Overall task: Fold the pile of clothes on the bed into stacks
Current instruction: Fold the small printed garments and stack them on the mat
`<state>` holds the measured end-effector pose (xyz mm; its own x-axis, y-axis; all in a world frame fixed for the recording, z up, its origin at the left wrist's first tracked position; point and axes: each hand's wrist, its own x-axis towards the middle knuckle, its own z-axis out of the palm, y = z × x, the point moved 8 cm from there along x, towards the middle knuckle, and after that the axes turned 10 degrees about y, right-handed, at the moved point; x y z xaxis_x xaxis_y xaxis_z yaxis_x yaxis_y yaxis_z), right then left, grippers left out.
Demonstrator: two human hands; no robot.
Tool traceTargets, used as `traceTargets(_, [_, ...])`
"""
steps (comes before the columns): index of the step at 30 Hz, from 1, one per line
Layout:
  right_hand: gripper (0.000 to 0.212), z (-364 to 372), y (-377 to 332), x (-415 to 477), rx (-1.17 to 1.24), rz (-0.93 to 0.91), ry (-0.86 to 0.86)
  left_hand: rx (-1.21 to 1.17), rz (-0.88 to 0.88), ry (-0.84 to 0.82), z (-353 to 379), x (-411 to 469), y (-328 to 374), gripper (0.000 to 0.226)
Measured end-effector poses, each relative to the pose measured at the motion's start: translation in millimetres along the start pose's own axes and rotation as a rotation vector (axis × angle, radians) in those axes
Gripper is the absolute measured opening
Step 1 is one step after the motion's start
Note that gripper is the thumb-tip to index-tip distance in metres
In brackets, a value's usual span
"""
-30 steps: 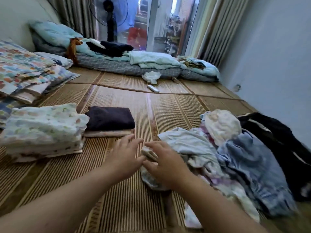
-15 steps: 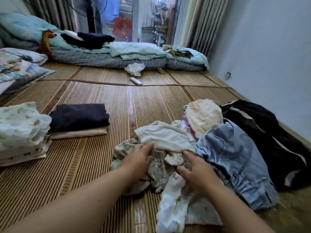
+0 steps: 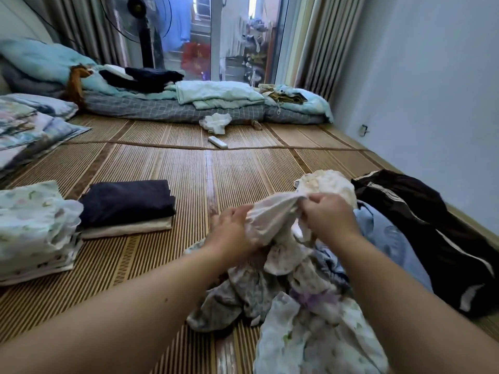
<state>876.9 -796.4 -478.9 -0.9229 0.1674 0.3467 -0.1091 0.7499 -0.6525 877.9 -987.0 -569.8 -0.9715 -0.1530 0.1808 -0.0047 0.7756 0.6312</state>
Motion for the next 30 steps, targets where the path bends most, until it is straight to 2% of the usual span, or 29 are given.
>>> traceTargets(1, [0.034, -15.1, -18.8, 4.2, 0.094, -0.01, 0.023, -0.018, 0.021, 0.029, -11.6, 4.2, 12.0, 0.058])
traceTargets(4, [0.034, -56.7, -68.2, 10.3, 0.381, 0.017, 0.054, -0.169, 0.046, 0.058, -49.0, 13.8, 48.8, 0.019])
traceTargets(6, [0.038, -86.8, -93.5, 11.6, 0.512, 0.055, 0.095, -0.272, 0.07, 0.052, -75.1, 13.5, 70.7, 0.013])
traceTargets(7, [0.037, -99.1, -104.9, 11.0, 0.597, 0.08, 0.095, -0.32, 0.122, 0.054, -86.8, 11.7, 81.2, 0.016])
traceTargets(10, [0.021, -125.6, -143.9, -0.9, 0.85, 0.098, -0.04, -0.498, 0.307, -0.03, -118.1, -18.6, 115.6, 0.076])
traceTargets(11, [0.019, -131.8, -156.1, -6.5, 0.873, 0.08, -0.081, -0.54, 0.357, -0.051, -126.0, -32.4, 124.8, 0.081])
traceTargets(12, [0.019, -136.9, -165.9, -12.2, 0.879, 0.059, -0.107, -0.571, 0.405, -0.045, -132.0, -44.5, 132.0, 0.078])
traceTargets(14, [0.019, -145.4, -182.7, -24.0, 0.887, 0.015, -0.132, -0.595, 0.441, 0.072, -144.6, -63.1, 138.1, 0.054])
traceTargets(16, [0.02, -150.7, -190.6, -33.9, 0.909, 0.002, -0.123, -0.764, 0.379, 0.202, -159.7, -78.1, 133.6, 0.027])
traceTargets(18, [0.022, -152.7, -186.6, -40.0, 0.931, 0.026, -0.089, -0.913, 0.269, 0.278, -177.1, -90.9, 120.4, 0.009])
traceTargets(21, [0.023, -134.3, -157.7, -51.8, 0.879, 0.158, -0.079, -0.774, 0.137, 0.371, -213.1, -101.4, 89.0, 0.016])
traceTargets(24, [0.021, -88.4, -122.6, -76.5, 0.772, 0.273, -0.136, -0.628, 0.037, 0.221, -236.2, -104.7, 69.0, 0.023])
traceTargets(27, [0.021, -40.6, -117.6, -117.3, 0.577, 0.126, -0.197, -0.063, -0.08, 0.133, -243.0, -106.9, 41.3, 0.038])
traceTargets(30, [0.039, 0.0, -162.6, -172.8, 0.509, -0.136, -0.415, 0.184, -0.076, 0.033, -239.5, -115.8, 27.0, 0.038])
